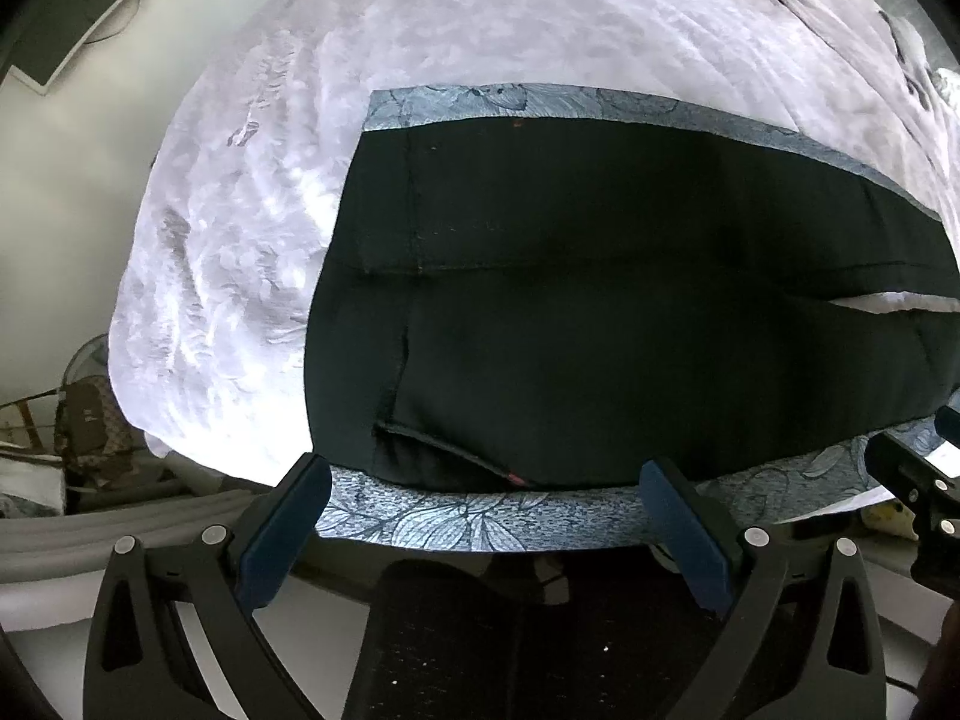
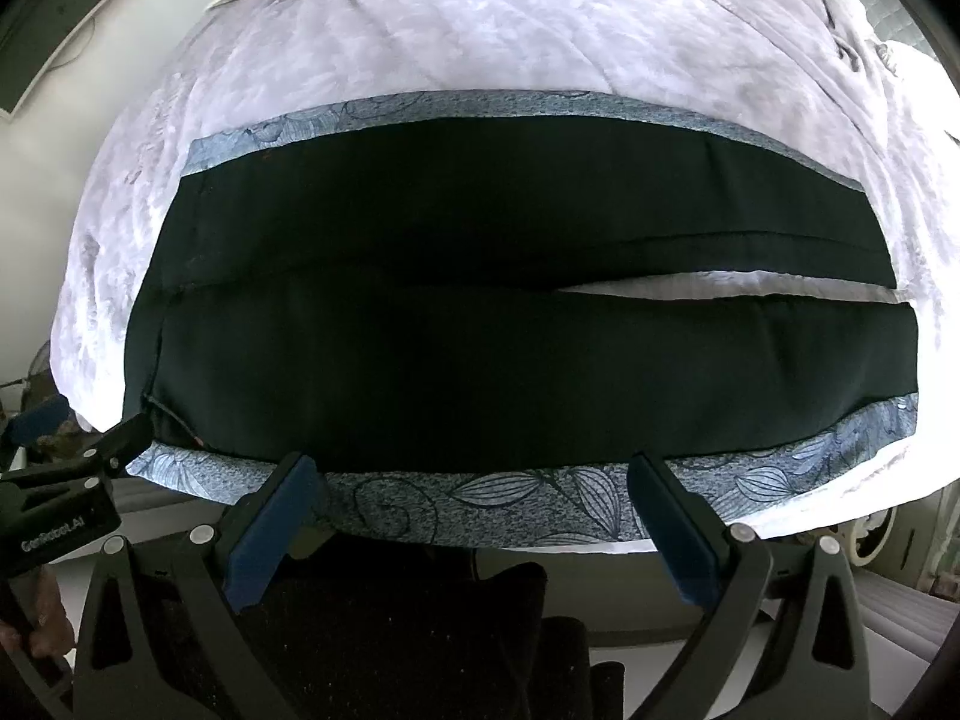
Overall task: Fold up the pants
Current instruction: 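Position both grippers open over the black trousers' patterned band edge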
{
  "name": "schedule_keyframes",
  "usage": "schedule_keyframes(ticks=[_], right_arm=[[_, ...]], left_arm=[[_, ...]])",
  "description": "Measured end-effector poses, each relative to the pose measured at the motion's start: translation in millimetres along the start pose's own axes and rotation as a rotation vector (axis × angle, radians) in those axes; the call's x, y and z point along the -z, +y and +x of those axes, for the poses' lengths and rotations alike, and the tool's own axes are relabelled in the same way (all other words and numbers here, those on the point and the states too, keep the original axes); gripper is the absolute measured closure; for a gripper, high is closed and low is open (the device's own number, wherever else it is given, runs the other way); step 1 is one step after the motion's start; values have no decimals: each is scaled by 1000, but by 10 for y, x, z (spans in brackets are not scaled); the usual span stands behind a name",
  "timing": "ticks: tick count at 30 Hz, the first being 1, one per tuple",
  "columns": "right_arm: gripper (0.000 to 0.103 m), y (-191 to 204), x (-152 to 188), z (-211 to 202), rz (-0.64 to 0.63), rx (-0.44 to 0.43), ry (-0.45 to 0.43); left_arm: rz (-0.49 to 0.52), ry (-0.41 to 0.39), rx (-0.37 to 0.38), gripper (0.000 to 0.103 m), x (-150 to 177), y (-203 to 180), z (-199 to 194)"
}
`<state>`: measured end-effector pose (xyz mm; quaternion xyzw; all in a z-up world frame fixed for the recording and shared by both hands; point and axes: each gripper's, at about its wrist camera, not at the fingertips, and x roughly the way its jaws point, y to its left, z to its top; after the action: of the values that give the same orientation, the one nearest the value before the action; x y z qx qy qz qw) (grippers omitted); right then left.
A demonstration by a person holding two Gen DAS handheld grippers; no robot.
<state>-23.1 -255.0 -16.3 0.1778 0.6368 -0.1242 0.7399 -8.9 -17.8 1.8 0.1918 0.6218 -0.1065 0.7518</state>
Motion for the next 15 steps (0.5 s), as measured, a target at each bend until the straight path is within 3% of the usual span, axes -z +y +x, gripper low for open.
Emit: schedule_keyframes(ticks=[15], right_arm=[[0, 46, 57, -28, -5, 3, -6]], left_arm=[[11, -25, -14, 0, 14, -2, -76]])
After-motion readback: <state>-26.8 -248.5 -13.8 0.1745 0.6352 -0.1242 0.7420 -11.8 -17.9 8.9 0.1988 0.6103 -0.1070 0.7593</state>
